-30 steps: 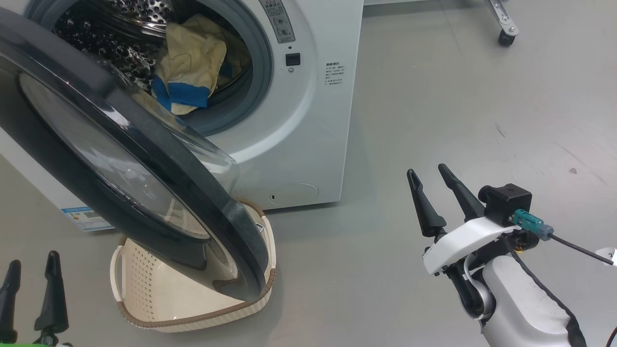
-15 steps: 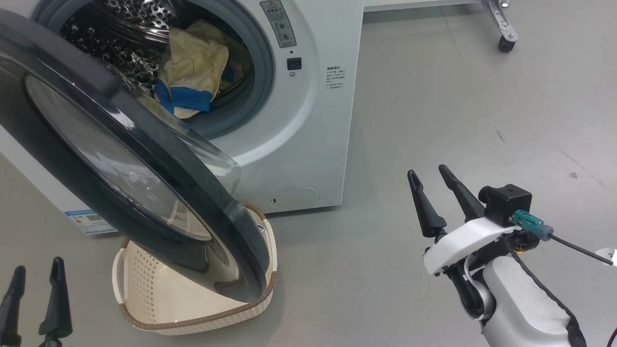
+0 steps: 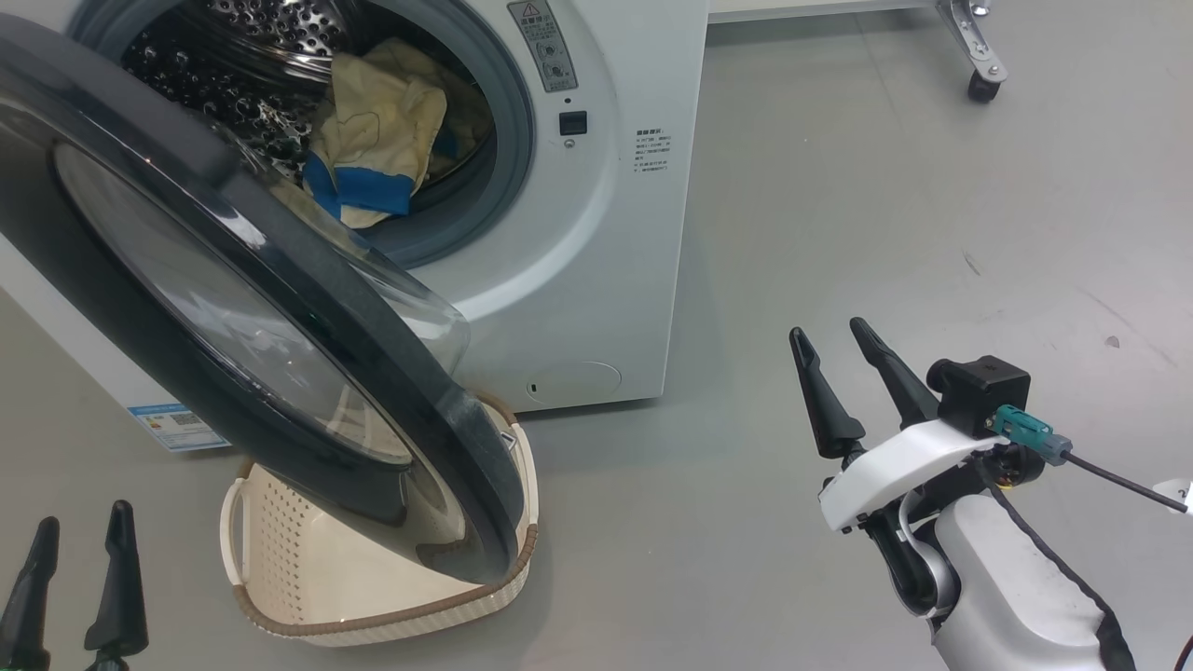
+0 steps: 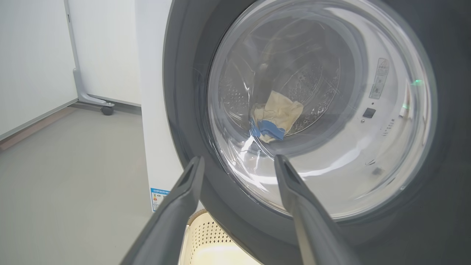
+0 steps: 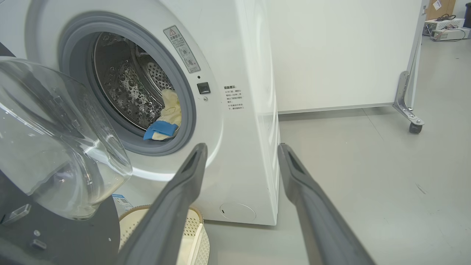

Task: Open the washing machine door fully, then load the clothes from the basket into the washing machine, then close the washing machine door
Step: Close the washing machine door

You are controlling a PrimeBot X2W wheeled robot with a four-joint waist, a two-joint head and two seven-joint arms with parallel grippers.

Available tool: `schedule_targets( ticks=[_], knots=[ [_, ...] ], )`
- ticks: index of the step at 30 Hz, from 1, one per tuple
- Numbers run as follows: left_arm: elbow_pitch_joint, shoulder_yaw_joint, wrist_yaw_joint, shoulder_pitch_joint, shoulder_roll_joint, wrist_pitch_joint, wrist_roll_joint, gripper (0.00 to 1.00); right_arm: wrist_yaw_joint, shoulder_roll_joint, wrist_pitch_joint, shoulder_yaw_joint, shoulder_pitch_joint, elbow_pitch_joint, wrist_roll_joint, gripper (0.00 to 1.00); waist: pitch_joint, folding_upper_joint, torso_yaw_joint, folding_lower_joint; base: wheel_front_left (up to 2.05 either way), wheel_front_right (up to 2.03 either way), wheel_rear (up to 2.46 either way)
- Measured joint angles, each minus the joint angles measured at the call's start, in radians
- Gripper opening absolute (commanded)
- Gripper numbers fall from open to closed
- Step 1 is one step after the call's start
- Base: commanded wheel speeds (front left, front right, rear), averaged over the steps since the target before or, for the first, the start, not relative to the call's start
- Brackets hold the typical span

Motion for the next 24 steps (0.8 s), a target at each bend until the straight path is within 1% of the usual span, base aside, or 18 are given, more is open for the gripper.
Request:
schedule_targets(
  ticks=[5, 6, 7, 8, 9, 14, 18, 21, 24],
  knots=[
    [0.007, -0.005, 0.000, -0.004, 0.001, -0.005, 0.000, 1.00, 0.000, 0.000, 0.000, -0.004, 0.000, -0.001, 0.000, 1.00, 0.000, 0.0000, 0.005, 0.0000, 0.00, 0.00, 0.00],
    [0.008, -0.007, 0.000, -0.004, 0.001, -0.005, 0.000, 1.00, 0.000, 0.000, 0.000, -0.005, 0.000, -0.002, 0.000, 0.89, 0.000, 0.0000, 0.006, 0.0000, 0.00, 0.00, 0.00],
    [0.012, -0.018, 0.000, -0.011, 0.002, -0.005, 0.000, 1.00, 0.000, -0.002, 0.000, -0.014, 0.000, -0.005, 0.000, 0.45, -0.001, 0.0000, 0.012, 0.0000, 0.00, 0.00, 0.00],
    [0.014, -0.025, 0.000, -0.017, 0.002, -0.005, 0.000, 1.00, 0.000, -0.004, 0.000, -0.018, 0.000, -0.007, 0.000, 0.31, -0.001, 0.0000, 0.015, 0.0000, 0.00, 0.00, 0.00],
    [0.014, -0.027, 0.000, -0.021, 0.002, -0.005, 0.000, 1.00, 0.000, -0.006, 0.000, -0.021, 0.000, -0.010, 0.000, 0.00, -0.002, 0.0000, 0.019, 0.0000, 0.00, 0.00, 0.00],
    [0.019, -0.039, 0.000, -0.025, 0.002, -0.005, 0.000, 1.00, 0.000, -0.007, 0.000, -0.031, 0.000, -0.026, -0.001, 0.00, -0.005, 0.0000, 0.040, 0.0000, 0.00, 0.00, 0.00],
    [0.025, -0.042, 0.000, -0.027, 0.001, -0.005, 0.000, 1.00, 0.000, -0.004, 0.000, -0.049, 0.000, -0.062, -0.016, 0.00, -0.006, 0.0000, 0.057, 0.0000, 0.00, 0.00, 0.00],
    [0.028, -0.045, 0.000, -0.030, 0.001, -0.005, 0.000, 1.00, 0.000, 0.022, 0.000, -0.067, -0.001, -0.098, 0.000, 0.00, -0.007, 0.0000, 0.070, 0.0000, 0.00, 0.00, 0.00],
    [0.036, -0.054, 0.000, -0.035, 0.000, -0.006, 0.000, 1.00, 0.000, 0.041, 0.000, -0.056, -0.006, -0.130, 0.005, 0.00, -0.010, 0.0000, 0.082, 0.0000, 0.00, 0.00, 0.00]
  ],
)
